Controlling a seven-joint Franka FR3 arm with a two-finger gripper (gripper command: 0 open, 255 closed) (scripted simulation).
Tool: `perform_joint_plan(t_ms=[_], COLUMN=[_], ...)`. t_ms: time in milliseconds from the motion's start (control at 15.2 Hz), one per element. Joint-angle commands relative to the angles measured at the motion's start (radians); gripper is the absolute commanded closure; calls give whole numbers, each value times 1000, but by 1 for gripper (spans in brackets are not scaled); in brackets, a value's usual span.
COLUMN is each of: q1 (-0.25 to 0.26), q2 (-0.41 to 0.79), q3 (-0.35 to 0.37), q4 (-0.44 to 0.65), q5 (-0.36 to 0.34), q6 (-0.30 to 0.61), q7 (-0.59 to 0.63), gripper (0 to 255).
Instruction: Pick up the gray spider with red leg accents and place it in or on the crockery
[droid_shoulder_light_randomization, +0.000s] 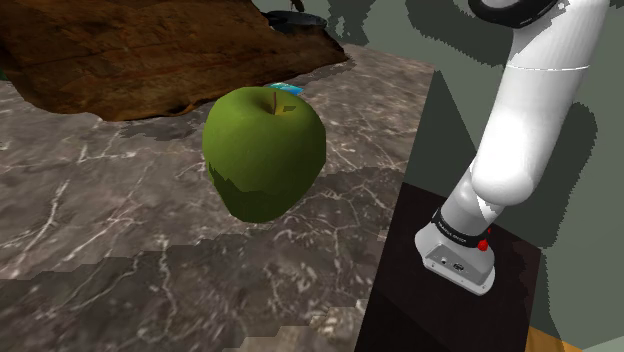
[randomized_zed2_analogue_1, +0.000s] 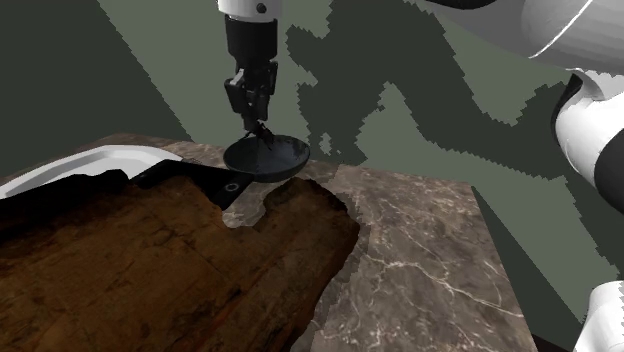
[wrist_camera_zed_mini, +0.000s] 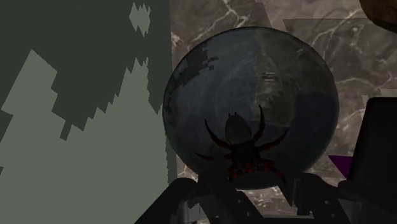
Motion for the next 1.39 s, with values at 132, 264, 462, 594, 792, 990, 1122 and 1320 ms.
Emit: perform_joint_plan(t_ms=[132,264,462,594,792,990,1122,1320], q1=[-4,-6,-8,-8,-8,-8,-8,-9], q2=[-40,-59,-83,-83,-83,-83,-79,-80], q3=[0,-1,-1,-1,-1,-1,-1,-1], q4=[-113,-168,-247,-247,-247,-247,-242,-243], q5=[4,6,8,8,8,8,7,7], q6=[74,110,165,165,165,165,163,164], q7=[4,6,8,8,8,8,8,7], gripper=[255,255,255,255,255,255,0,0])
